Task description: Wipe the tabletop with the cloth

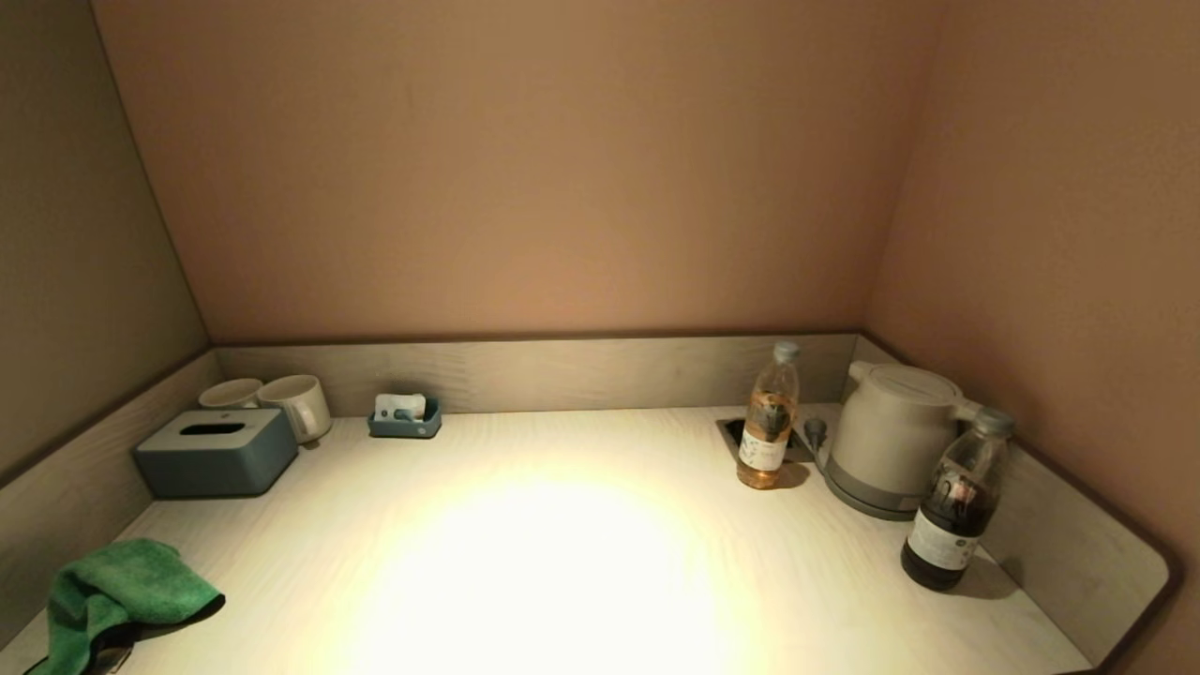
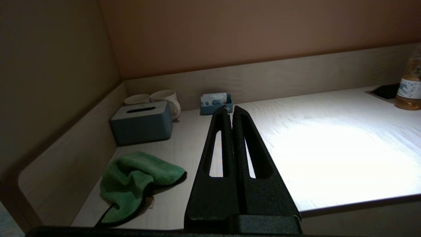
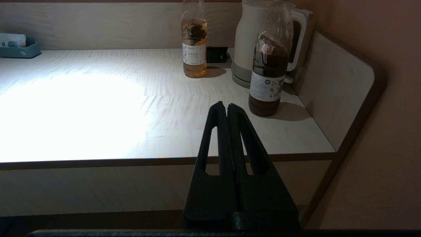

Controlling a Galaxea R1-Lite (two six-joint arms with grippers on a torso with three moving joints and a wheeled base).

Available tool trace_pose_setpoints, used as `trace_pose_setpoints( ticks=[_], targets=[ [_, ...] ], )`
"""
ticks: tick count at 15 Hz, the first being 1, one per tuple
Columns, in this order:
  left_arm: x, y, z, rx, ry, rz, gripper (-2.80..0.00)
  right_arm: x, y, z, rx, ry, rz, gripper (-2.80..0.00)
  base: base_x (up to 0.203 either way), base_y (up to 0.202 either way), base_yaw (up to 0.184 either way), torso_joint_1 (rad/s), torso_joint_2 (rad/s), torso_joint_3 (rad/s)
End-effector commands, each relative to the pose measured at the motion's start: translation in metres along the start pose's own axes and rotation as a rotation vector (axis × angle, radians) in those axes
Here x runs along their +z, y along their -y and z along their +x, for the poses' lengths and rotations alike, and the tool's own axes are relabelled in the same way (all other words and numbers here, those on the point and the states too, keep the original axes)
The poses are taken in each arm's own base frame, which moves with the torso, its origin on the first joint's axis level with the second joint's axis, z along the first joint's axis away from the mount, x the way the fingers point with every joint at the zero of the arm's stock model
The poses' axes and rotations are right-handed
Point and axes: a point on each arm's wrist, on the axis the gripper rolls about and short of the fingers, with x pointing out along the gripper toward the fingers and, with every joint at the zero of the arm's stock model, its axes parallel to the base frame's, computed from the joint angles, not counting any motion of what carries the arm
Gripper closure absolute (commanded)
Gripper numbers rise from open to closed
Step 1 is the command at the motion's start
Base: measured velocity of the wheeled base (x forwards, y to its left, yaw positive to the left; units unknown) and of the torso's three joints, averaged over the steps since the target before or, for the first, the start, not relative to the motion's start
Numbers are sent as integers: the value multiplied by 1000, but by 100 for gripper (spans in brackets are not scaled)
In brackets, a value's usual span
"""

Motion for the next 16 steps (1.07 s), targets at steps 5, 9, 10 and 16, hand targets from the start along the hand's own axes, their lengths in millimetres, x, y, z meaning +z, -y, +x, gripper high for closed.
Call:
trace_pose_setpoints(
  ticks=[5,9,10,16],
  targets=[
    [-34,2,6,7,-98,36,0,0,0,0,1,-1,0,0,0,0,0,0,0,0],
    [-47,2,3,49,-230,2,0,0,0,0,1,-1,0,0,0,0,0,0,0,0],
    [-46,2,4,56,-220,-28,0,0,0,0,1,-1,0,0,0,0,0,0,0,0],
    [-46,2,4,60,-220,-42,0,0,0,0,1,-1,0,0,0,0,0,0,0,0]
  ],
)
